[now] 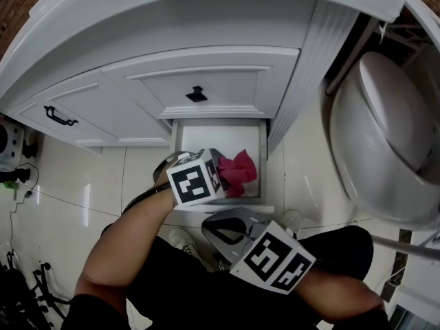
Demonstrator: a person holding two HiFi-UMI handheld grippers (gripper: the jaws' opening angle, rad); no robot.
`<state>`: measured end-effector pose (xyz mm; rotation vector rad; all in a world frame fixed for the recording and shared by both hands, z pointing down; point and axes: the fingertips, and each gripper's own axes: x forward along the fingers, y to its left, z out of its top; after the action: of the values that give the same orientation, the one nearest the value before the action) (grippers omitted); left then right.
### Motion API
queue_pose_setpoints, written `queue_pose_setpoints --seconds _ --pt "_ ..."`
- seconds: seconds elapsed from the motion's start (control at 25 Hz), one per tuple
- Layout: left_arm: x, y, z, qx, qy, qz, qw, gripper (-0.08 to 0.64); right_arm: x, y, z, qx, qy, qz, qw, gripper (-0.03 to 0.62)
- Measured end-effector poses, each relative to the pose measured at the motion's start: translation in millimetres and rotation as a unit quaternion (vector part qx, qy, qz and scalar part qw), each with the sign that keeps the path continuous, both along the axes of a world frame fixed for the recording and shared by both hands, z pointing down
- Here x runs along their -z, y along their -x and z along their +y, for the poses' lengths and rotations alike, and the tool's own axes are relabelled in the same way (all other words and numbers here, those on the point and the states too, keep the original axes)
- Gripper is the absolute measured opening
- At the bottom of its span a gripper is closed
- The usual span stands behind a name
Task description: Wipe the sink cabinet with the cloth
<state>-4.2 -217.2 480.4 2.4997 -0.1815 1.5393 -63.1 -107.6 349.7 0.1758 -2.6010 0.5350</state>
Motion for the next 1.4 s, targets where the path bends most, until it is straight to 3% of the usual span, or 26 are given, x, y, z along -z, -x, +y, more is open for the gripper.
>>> queue_pose_setpoints --seconds 0.56,0.88,1.12,1.28,1.4 --pt "6 85 1 0.043 -0.007 -0.042 0.9982 0.092 -5 3 -2 -0.001 -0.002 0.01 1.0 0.008" --pt "12 110 5 0.084 -0.019 -0.033 0.9958 0.092 -10 2 -2 -0.007 -0.002 0.018 1.0 0.008" --pt "13 113 7 0.091 -0.026 -0.03 0.9951 0.092 -8 4 -1 -0.017 -0.009 0.02 1.0 0.008" --pt "23 114 -1 0.119 -0.06 -0.011 0.9911 0.092 -2 2 3 -0.039 -0.011 0.013 0.999 0.008" --pt "51 114 -18 0.175 -0.115 0.038 0.9772 0.094 4 0 7 -0.06 -0.023 0.0 0.998 0.008"
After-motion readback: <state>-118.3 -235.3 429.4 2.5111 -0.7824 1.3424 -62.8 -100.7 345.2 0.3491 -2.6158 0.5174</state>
